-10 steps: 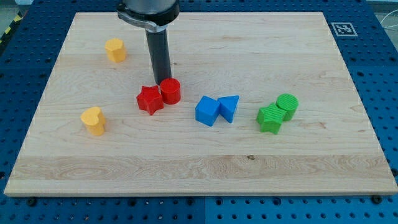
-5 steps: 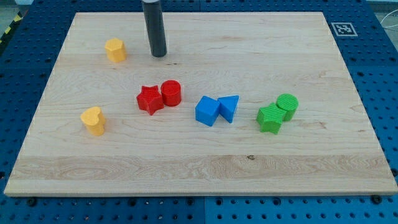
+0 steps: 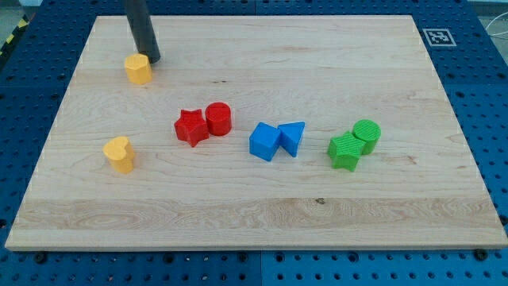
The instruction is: Push the yellow hexagon closer to the yellow heart
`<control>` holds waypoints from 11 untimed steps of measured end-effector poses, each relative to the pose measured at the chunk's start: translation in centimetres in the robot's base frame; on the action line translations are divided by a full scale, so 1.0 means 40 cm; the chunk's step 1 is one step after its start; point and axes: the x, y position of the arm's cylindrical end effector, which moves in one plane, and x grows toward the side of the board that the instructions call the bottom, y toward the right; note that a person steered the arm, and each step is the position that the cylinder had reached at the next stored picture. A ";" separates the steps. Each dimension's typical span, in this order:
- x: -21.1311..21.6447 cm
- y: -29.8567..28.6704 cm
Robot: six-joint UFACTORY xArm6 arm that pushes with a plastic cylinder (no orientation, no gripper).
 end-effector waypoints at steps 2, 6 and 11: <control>0.039 -0.042; 0.168 -0.084; 0.330 -0.115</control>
